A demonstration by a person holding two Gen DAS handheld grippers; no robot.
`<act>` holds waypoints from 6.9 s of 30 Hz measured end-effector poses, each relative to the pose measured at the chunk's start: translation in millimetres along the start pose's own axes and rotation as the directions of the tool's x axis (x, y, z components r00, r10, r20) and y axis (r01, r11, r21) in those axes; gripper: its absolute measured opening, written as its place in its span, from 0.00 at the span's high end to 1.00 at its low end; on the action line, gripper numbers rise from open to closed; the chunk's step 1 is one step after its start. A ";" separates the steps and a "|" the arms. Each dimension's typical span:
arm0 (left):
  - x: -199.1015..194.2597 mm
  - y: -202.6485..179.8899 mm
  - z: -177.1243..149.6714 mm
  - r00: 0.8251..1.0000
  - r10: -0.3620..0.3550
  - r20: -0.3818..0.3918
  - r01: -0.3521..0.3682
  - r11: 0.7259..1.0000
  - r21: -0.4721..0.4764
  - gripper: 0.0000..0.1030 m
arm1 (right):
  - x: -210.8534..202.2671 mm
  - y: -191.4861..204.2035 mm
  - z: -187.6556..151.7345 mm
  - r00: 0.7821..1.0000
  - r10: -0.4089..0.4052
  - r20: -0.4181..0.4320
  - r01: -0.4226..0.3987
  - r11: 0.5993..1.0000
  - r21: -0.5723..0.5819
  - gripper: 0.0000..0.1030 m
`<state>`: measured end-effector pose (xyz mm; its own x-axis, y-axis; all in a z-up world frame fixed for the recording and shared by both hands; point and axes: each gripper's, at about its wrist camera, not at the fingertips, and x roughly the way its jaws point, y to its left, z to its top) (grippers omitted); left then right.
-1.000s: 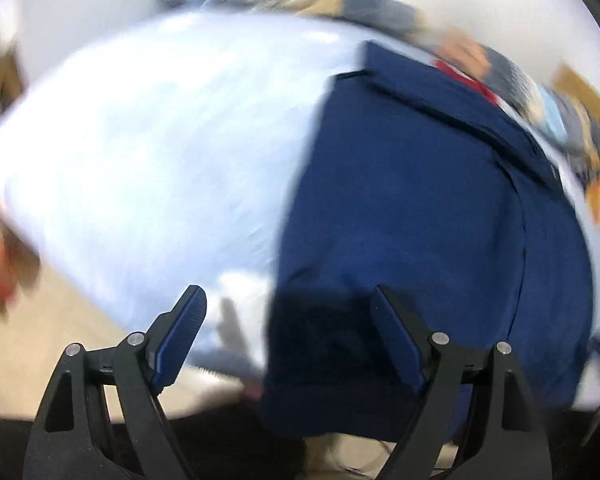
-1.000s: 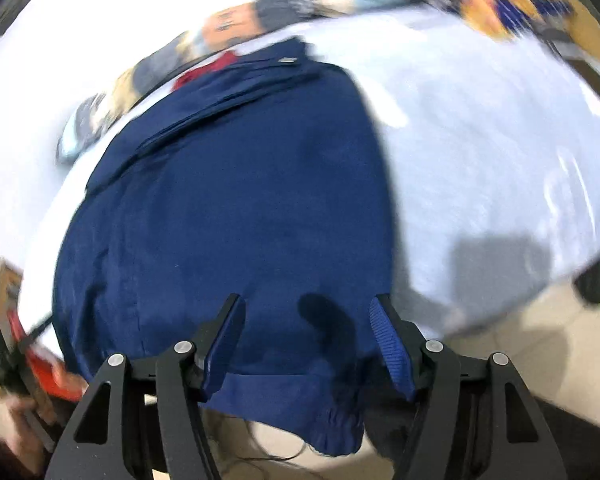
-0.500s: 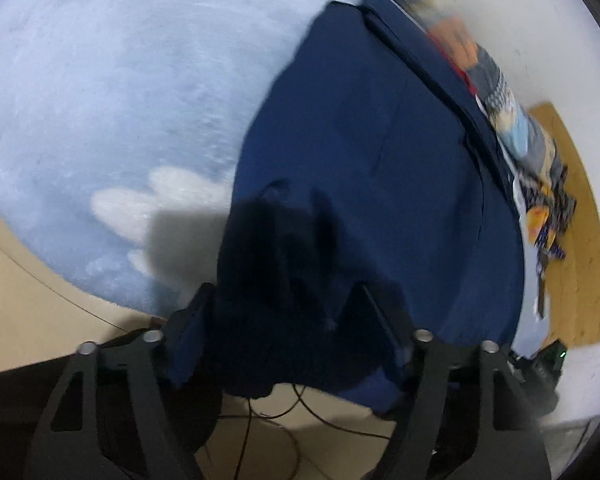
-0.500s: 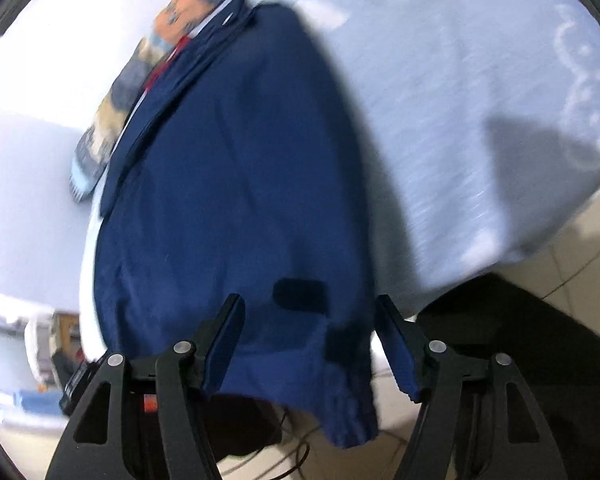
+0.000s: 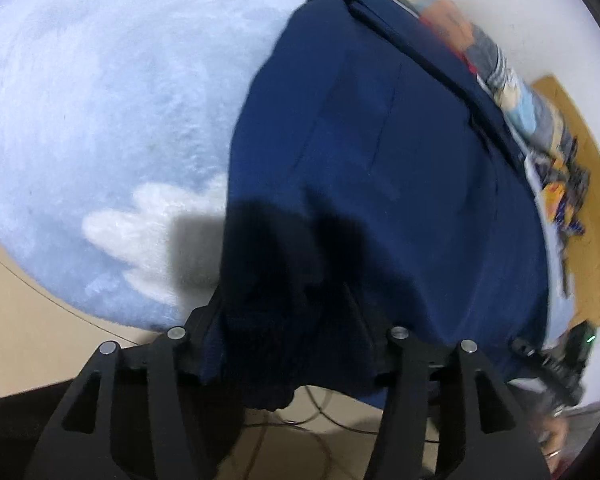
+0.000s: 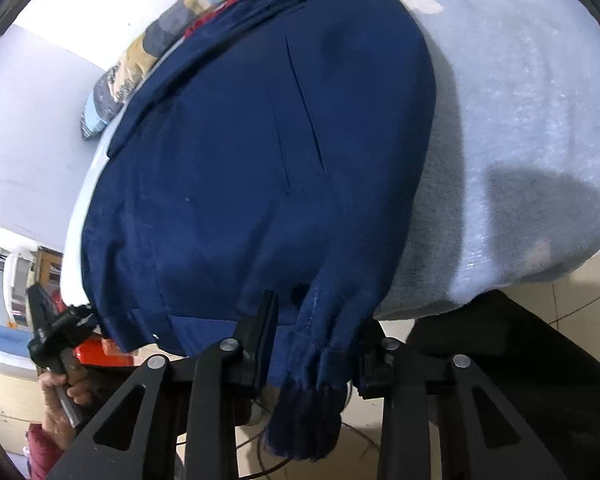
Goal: Fold large clothes
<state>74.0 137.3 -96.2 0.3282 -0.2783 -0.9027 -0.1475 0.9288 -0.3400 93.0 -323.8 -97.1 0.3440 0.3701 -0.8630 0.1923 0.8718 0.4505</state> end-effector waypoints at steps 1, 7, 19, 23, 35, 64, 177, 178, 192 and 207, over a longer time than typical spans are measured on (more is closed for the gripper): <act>-0.2 -2.1 -0.6 1.000 0.015 0.001 -0.015 1.000 0.019 0.61 | -1.3 0.9 0.1 1.000 -0.007 0.003 0.007 1.000 -0.003 0.83; -10.4 -9.3 -4.1 0.998 0.054 0.024 -0.056 0.995 0.082 0.79 | -21.5 -7.1 1.6 0.995 0.090 0.039 -0.091 0.995 0.034 0.88; -5.7 -11.7 1.7 0.989 0.140 0.042 -0.143 0.984 0.104 0.80 | -9.1 5.6 2.8 1.000 0.023 0.016 -0.023 1.000 -0.016 0.87; -30.5 -22.7 3.0 0.993 0.090 0.083 -0.100 0.986 0.136 0.82 | -35.7 9.6 5.3 0.984 0.168 0.065 -0.167 0.986 -0.015 0.89; -29.0 -21.6 12.9 0.994 0.066 0.083 -0.079 0.984 0.160 0.82 | -64.3 9.1 19.8 0.951 0.288 0.110 -0.289 0.957 -0.005 0.89; -2.3 -47.0 -7.7 0.964 0.240 0.118 -0.266 0.901 0.344 0.85 | -40.0 17.3 14.4 0.992 0.117 0.050 -0.114 0.992 -0.055 0.88; 98.7 -56.7 448.1 0.859 -0.496 0.127 0.498 0.867 0.018 0.27 | 31.2 10.6 460.4 0.828 0.402 0.391 -0.492 0.855 0.162 0.29; 99.5 -70.6 446.8 0.892 -0.431 0.135 0.423 0.902 0.087 0.27 | 35.0 20.0 462.4 0.869 0.313 0.383 -0.381 0.918 0.114 0.29; 175.0 -109.7 430.8 0.985 0.031 0.168 -0.071 0.969 0.238 0.14 | 84.5 41.5 457.6 0.942 -0.199 0.269 0.223 0.973 -0.059 0.90; 145.1 -178.5 248.5 0.962 0.067 0.263 -0.201 0.827 0.525 0.13 | 119.2 196.0 232.4 1.000 -0.023 0.018 0.030 0.813 -0.581 0.91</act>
<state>379.8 -8.1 -101.0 0.5515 -0.1411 -0.8221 0.3018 0.9526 0.0389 385.3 -183.3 -58.5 0.3561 0.3438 -0.8689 -0.3673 0.9065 0.2081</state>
